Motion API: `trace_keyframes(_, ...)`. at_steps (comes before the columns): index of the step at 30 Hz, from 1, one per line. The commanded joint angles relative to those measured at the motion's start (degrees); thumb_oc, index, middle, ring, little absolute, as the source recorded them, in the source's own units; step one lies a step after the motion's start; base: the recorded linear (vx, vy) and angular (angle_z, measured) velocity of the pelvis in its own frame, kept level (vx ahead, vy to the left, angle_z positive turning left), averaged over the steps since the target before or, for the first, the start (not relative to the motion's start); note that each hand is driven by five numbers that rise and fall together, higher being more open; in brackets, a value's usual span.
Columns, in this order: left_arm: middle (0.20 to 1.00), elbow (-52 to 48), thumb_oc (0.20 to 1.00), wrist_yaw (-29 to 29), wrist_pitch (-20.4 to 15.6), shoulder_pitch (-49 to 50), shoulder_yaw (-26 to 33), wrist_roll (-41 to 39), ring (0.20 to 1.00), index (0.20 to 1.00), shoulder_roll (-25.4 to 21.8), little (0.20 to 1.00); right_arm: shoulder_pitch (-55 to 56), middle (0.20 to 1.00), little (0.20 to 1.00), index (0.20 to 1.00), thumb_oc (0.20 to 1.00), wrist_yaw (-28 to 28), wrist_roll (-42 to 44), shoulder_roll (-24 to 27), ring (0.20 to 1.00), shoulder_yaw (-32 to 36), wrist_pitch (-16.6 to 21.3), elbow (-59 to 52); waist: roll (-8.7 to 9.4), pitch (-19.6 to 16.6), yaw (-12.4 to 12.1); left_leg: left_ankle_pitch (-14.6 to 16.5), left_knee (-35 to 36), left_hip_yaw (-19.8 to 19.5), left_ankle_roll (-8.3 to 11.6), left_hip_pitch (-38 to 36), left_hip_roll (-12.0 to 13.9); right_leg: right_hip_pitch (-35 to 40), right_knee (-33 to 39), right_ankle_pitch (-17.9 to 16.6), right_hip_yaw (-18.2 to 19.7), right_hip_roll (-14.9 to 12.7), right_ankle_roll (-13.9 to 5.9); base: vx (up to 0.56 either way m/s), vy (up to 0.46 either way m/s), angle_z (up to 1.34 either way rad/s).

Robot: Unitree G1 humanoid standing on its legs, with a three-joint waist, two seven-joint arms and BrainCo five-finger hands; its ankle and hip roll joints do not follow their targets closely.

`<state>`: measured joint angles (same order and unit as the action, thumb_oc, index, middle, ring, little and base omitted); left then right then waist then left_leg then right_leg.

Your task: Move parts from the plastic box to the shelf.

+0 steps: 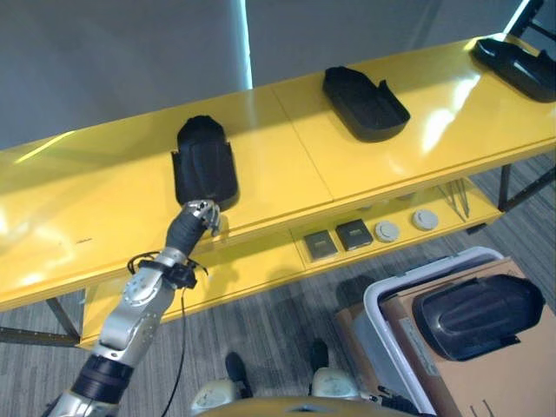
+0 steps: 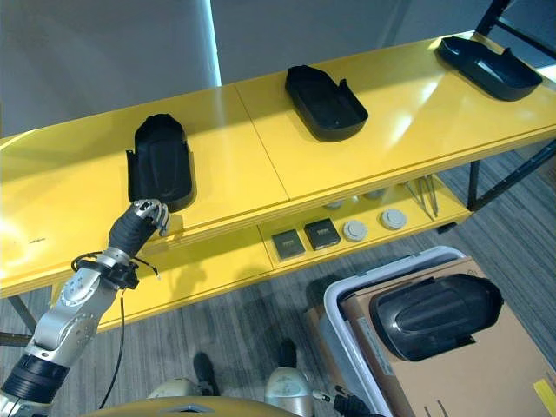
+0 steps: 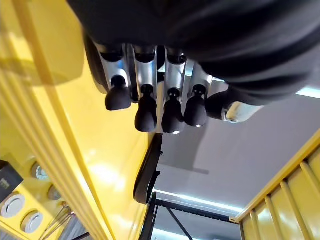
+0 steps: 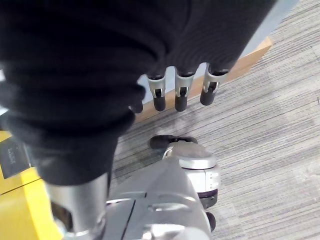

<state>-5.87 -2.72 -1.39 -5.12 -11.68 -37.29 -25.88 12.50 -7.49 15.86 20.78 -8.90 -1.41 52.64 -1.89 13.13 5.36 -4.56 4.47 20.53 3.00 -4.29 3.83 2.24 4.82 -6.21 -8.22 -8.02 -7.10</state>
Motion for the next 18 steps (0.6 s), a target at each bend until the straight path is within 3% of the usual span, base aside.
trace_keyframes(1,0.2,5.85,0.2,5.18,-5.84,-5.26,-0.71,4.31,0.2,0.2,0.06,0.2,0.84,1.0,1.0,1.0,1.0,-1.56,-1.01,-0.14,1.0,-2.53,-0.05,-0.42,1.98,-1.29,0.65,2.9,-5.64,-1.7,2.14,1.44,6.15,-1.75,-3.59,0.27,1.5,-4.45,-4.45,0.04,-0.014,-0.06)
trace_keyframes(4,0.2,11.45,0.2,7.27,-6.12,-9.32,-1.9,4.74,0.2,0.2,1.19,0.2,0.36,1.0,1.0,1.0,1.0,-1.86,-1.67,0.14,1.0,-3.37,-0.72,-0.96,2.23,-1.31,1.97,2.97,-5.77,-0.86,2.19,1.05,6.46,-1.99,-3.81,0.37,2.41,-4.21,-4.37,0.02,-0.009,-0.17)
trace_keyframes(18,0.2,19.05,0.2,11.22,-5.24,-12.11,-2.42,6.4,0.2,0.2,4.32,0.2,0.28,1.0,1.0,1.0,1.0,-1.95,-2.93,0.76,1.0,-3.13,-1.68,-1.98,2.42,-0.79,3.81,3.23,-6.32,0.14,2.38,0.29,6.76,-1.66,-3.76,0.54,3.5,-3.97,-4.2,0.01,-0.003,-0.07)
